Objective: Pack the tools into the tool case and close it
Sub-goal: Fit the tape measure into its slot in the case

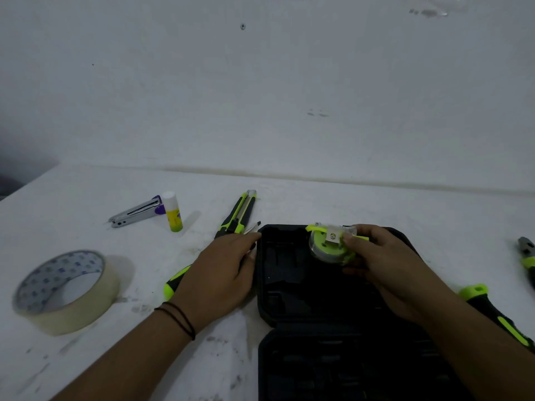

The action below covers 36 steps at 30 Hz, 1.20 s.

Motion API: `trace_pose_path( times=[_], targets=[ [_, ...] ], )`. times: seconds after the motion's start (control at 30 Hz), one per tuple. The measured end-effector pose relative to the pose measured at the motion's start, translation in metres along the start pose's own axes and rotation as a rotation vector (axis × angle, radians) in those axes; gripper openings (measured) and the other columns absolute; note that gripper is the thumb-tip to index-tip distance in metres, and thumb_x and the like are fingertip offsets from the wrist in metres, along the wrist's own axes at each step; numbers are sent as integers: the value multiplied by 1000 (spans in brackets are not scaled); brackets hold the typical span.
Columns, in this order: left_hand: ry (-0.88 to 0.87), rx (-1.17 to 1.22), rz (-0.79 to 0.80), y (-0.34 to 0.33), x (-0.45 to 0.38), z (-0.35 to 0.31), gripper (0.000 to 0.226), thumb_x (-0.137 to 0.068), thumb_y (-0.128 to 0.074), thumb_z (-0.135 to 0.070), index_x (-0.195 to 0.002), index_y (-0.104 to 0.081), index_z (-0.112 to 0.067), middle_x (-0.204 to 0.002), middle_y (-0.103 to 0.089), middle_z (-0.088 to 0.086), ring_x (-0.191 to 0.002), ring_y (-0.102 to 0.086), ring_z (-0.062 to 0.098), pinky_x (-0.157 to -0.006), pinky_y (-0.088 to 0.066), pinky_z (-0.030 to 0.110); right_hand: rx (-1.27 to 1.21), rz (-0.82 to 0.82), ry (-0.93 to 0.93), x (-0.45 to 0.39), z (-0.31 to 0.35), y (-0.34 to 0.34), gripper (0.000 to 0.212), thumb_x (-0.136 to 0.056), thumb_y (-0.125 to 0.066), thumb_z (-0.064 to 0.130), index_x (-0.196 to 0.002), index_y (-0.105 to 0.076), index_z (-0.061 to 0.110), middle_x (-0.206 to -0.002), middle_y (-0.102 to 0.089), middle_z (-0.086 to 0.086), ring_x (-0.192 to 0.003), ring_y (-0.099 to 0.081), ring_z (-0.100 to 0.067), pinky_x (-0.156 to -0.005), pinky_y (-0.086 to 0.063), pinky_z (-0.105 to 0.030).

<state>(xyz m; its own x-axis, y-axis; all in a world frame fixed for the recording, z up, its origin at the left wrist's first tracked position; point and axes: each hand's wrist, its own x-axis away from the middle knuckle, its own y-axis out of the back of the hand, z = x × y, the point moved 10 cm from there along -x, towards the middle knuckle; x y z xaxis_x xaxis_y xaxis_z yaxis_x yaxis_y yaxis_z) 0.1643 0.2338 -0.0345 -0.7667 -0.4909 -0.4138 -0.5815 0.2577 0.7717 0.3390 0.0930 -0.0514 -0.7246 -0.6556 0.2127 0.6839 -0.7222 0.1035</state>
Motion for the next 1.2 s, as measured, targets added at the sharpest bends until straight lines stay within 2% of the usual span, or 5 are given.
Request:
trace_pose_path(
  times=[0.23,0.63,0.83,1.0,1.2],
  targets=[
    [-28,-212,55,-3,-1,8,49,-80,-36,-28,-120,-58,-9,-96,-67,7,-89,-62,27,-77,-54,38,-4,19,40,3,12,-4,21,-87,-61,18,-108,-60,15,-102,-67,-10,-86,-65,-24,-69,-55,-36],
    [0,16,-159,16,-10,1,34,-85,-39,-21,-103,-66,-9,-102,-66,2,-97,-53,10,-89,-35,14,222,35,148,-2,31,-43,21,-81,-67,32,-101,-62,32,-92,-70,-6,-86,-67,-28,-83,-53,-43],
    [179,243,-208,12,-17,0,31,-89,-52,-25,-113,-65,-10,-109,-62,-2,-100,-55,8,-93,-41,18,293,48,144,-2,27,-49,28,-81,-68,31,-107,-61,28,-93,-69,-5,-72,-63,-16,-64,-49,-29],
    [198,328,-244,10,-14,1,30,-85,-46,-20,-103,-68,-10,-95,-57,-12,-89,-49,-12,-81,-31,-4,347,18,210,0,32,-49,28,-80,-68,34,-107,-60,32,-88,-68,-4,-57,-52,-8,-56,-38,-21],
    [226,406,-245,4,-10,3,32,-81,-55,-32,-105,-66,-13,-98,-56,-17,-98,-57,6,-89,-46,18,341,16,193,-4,26,-53,27,-80,-68,32,-105,-57,33,-89,-68,-2,-72,-61,-11,-62,-44,-21]
  ],
)
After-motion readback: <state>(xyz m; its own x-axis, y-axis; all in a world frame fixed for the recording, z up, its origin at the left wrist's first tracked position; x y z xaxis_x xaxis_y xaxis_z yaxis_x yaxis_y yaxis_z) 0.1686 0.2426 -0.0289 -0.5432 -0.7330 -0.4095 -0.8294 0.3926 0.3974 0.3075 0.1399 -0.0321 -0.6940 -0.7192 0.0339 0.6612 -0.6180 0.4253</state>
